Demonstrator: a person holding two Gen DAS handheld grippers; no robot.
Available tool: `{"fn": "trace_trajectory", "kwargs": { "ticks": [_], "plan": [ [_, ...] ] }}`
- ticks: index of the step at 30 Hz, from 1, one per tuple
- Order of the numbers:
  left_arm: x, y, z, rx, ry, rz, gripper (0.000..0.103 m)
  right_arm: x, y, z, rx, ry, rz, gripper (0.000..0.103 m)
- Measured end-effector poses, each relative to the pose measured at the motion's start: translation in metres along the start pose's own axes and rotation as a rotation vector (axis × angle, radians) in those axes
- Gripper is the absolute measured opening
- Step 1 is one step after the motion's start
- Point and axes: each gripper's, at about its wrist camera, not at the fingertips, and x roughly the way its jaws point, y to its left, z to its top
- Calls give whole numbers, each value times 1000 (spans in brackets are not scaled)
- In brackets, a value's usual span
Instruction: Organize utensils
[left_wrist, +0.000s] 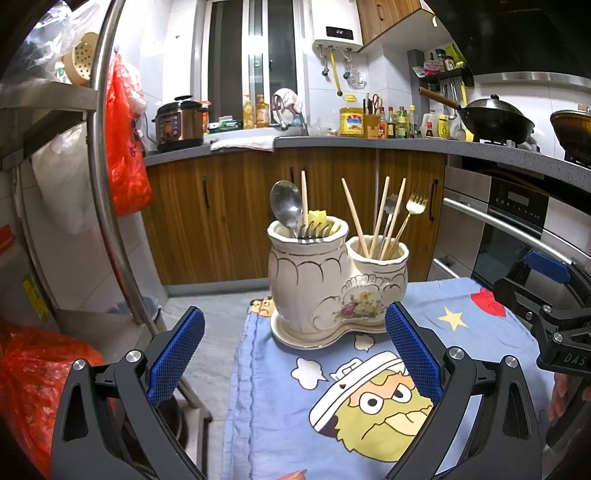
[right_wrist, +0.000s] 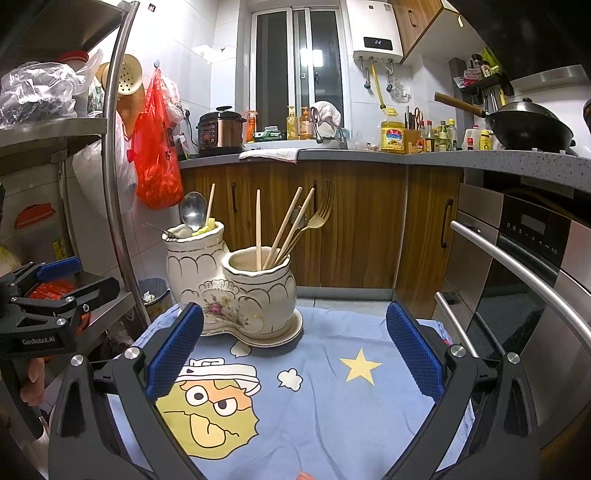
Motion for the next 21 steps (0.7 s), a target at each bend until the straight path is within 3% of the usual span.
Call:
{"fn": "trace_trajectory", "kwargs": {
  "ticks": [21],
  "plan": [
    [0,0,0,-1,1,0,97,0,-1,-4,1,3,2,98]
  ]
}}
